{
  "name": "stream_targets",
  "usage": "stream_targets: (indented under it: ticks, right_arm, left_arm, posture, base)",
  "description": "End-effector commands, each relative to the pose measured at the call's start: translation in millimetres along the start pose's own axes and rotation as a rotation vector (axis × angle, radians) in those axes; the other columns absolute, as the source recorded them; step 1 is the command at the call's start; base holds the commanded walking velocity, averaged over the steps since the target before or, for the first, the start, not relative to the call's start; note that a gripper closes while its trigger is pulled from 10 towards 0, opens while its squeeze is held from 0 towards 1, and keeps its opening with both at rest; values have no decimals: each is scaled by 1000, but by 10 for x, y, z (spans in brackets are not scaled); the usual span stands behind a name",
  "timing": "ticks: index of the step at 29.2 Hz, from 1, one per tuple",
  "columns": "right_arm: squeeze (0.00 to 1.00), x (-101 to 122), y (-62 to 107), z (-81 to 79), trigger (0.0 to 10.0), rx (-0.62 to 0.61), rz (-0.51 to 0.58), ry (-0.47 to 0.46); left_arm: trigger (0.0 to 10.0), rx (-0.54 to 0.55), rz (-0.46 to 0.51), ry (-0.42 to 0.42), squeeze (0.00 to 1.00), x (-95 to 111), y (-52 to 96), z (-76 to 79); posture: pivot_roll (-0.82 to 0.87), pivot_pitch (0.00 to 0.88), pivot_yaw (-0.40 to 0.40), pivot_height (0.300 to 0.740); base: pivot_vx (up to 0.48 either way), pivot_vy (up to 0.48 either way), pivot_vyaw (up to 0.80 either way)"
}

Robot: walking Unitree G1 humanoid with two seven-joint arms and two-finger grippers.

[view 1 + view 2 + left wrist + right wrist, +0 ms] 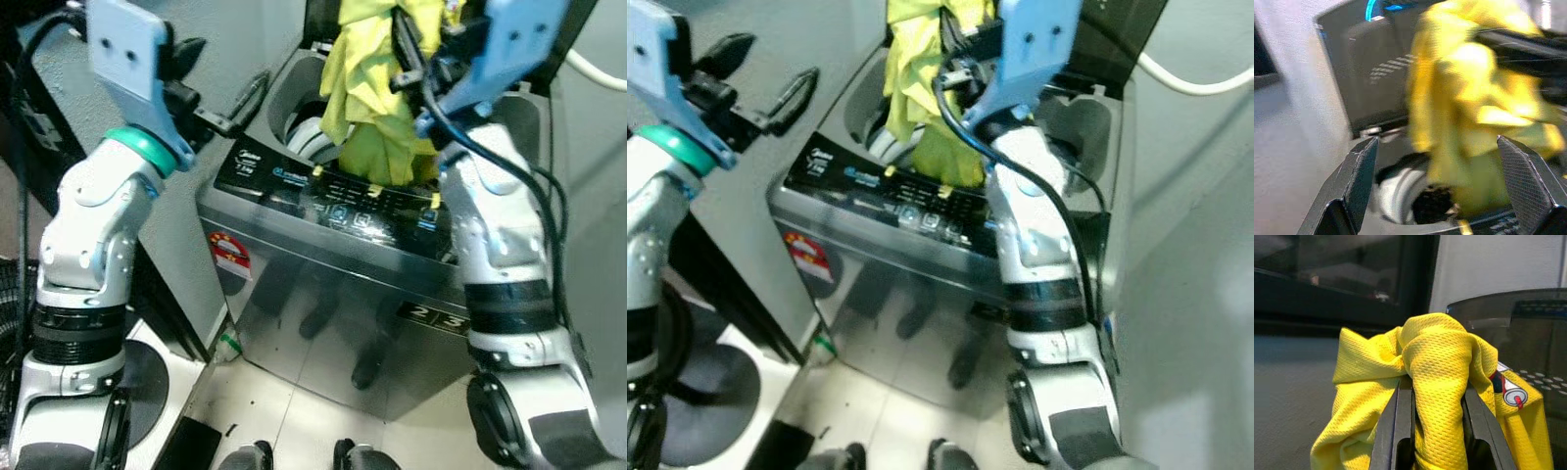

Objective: Clothes washing

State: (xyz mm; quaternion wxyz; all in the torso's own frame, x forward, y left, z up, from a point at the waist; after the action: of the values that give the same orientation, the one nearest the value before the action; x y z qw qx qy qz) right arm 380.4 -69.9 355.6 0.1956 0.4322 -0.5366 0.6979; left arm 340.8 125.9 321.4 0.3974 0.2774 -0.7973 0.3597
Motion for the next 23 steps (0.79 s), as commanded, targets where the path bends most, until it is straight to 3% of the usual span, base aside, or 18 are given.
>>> stream_targets:
  ticks: [1,5,7,9,11,12,14,17,19,20,22,23]
  right_arm:
    - [0,-85,-105,-63,10000,-15,-25,16]
    - [0,-184,-212,-45,10000,-99,-65,41]
    - [0,-260,-241,-4,10000,-158,-93,87]
    - [0,-260,-241,-4,10000,-158,-93,87]
    - [0,-391,-198,64,10000,-182,-142,135]
    - [0,-391,-198,64,10000,-182,-142,135]
    - [0,-471,-153,165,10000,-208,-166,157]
    - [0,-476,-143,206,10000,-221,-167,164]
    - [0,-461,-113,443,10000,-320,-177,184]
    - [0,-461,-113,443,10000,-320,-177,184]
    - [0,-488,-7,746,10000,-435,-212,215]
    - [0,-488,-7,746,10000,-435,-212,215]
  left_arm:
    - [10000,-50,-33,16,0,-74,23,64]
    - [10000,-104,-32,36,0,-55,107,143]
    - [10000,-130,-38,39,0,-32,224,173]
    - [10000,-130,-38,39,0,-32,224,173]
    - [10000,-101,-67,50,0,-19,406,-14]
    - [10000,-101,-67,50,0,-19,406,-14]
    - [10000,-129,-106,41,0,17,567,-199]
    - [10000,-160,-118,43,0,44,625,-237]
    - [10000,-211,-159,34,0,46,713,-305]
    - [10000,-211,-159,34,0,46,713,-305]
    - [10000,-237,-184,26,0,26,736,-310]
    - [10000,-237,-184,26,0,26,736,-310]
  posture:
    - [70,94,19,740]
    - [97,122,7,740]
    - [117,143,1,740]
    - [117,143,1,740]
    - [143,177,-4,740]
    - [143,177,-4,740]
    - [150,190,1,740]
    - [159,200,14,740]
    - [167,214,29,740]
    - [167,214,29,740]
    - [170,221,33,740]
    - [170,221,33,740]
  base:
    - [0,0,0]
    - [0,0,0]
    - [0,0,0]
    - [0,0,0]
    - [0,0,0]
    - [0,0,0]
    - [0,0,0]
    - [0,0,0]
    - [0,0,0]
    - [0,0,0]
    - [0,0,0]
    - [0,0,0]
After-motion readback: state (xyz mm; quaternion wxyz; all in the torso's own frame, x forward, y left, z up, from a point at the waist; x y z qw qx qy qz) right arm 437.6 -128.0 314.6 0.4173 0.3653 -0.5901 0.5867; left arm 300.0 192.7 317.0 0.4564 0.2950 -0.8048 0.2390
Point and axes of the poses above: a point about 5 cm out from each wrist's last joint towards the gripper, its own y axis pointing back from the gripper into the wrist, its own x axis along the axis of the wrist's last joint, z = x × y, the point moved 2 cm from there along -y, pointing out of the wrist towards the gripper, and after that the axes turned 9 degrees about -y, right-handed, at the moved point
